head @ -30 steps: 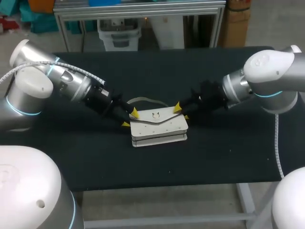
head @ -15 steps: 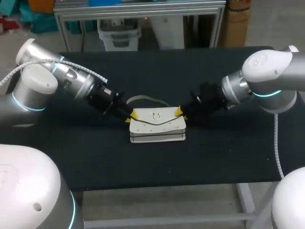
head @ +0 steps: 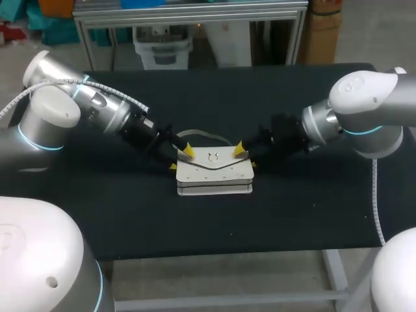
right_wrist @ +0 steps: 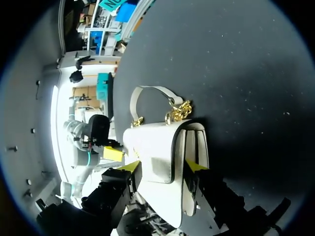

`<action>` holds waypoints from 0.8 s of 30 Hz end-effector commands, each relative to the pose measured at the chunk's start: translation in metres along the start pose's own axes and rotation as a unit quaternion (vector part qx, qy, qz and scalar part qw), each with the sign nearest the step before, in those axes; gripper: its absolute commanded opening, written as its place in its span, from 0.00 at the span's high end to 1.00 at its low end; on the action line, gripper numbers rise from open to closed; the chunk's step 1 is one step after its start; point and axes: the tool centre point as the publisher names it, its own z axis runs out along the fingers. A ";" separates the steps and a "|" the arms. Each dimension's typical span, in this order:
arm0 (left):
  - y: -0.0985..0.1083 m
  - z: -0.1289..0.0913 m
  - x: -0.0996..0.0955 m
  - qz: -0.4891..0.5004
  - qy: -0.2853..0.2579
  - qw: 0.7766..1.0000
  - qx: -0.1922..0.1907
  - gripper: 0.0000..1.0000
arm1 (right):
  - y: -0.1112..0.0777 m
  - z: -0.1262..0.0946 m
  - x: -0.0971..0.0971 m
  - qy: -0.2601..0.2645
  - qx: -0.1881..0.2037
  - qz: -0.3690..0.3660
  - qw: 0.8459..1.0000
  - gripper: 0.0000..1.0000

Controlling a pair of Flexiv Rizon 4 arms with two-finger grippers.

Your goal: Pick up the bag, open it, inspect its contents, close it, and place it on the opposite side

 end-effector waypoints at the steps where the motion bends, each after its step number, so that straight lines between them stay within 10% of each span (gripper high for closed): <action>1: 0.000 0.004 -0.002 -0.001 0.002 1.000 0.001 0.59 | -0.001 0.003 0.001 0.002 -0.005 -0.003 1.000 0.47; 3: -0.001 0.005 -0.002 -0.001 0.002 1.000 -0.001 0.67 | 0.000 0.004 0.001 0.003 -0.006 -0.003 1.000 0.55; 5: -0.002 0.006 -0.002 -0.002 0.002 1.000 -0.002 1.00 | 0.002 0.005 0.001 0.003 -0.007 -0.004 1.000 0.74; 7: -0.002 0.006 -0.002 -0.001 0.003 1.000 -0.004 1.00 | 0.004 0.007 -0.001 0.003 -0.008 -0.004 1.000 1.00; 18: -0.004 0.006 -0.004 0.000 0.008 1.000 -0.007 1.00 | 0.008 0.009 -0.005 0.007 -0.039 -0.023 0.999 1.00; 20: -0.004 0.006 -0.004 0.002 0.006 1.000 -0.006 1.00 | 0.007 0.007 -0.006 0.007 -0.042 -0.022 0.999 0.13; 24: -0.004 0.006 -0.005 0.003 0.005 1.000 -0.005 0.35 | 0.009 0.004 -0.009 0.011 -0.048 -0.013 0.999 0.00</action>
